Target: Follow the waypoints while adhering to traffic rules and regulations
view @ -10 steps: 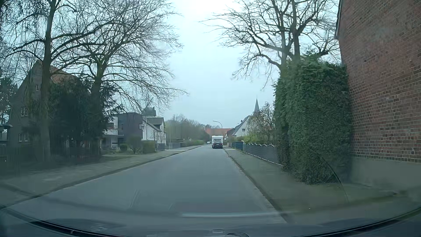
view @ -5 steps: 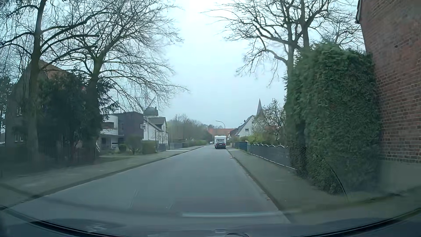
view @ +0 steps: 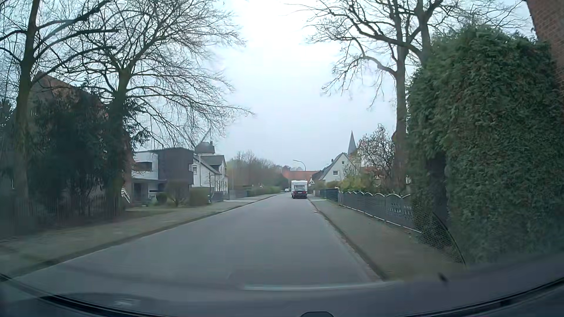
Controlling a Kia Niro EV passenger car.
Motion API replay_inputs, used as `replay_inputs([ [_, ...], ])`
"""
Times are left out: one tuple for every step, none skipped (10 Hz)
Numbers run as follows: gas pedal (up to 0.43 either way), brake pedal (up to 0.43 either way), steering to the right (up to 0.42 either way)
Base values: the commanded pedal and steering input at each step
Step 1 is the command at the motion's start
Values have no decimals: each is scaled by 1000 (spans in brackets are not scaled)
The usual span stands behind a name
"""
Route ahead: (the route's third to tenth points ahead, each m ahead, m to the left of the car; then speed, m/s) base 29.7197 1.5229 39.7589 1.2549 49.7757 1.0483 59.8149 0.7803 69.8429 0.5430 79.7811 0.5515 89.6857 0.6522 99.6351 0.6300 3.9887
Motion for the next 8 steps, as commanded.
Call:
replay_inputs([
  [287,0,-19],
  [280,0,-20],
  [280,0,-20],
  [280,0,-20],
  [280,0,-19],
  [280,0,-18],
  [280,0,-16],
  [280,0,-15],
])
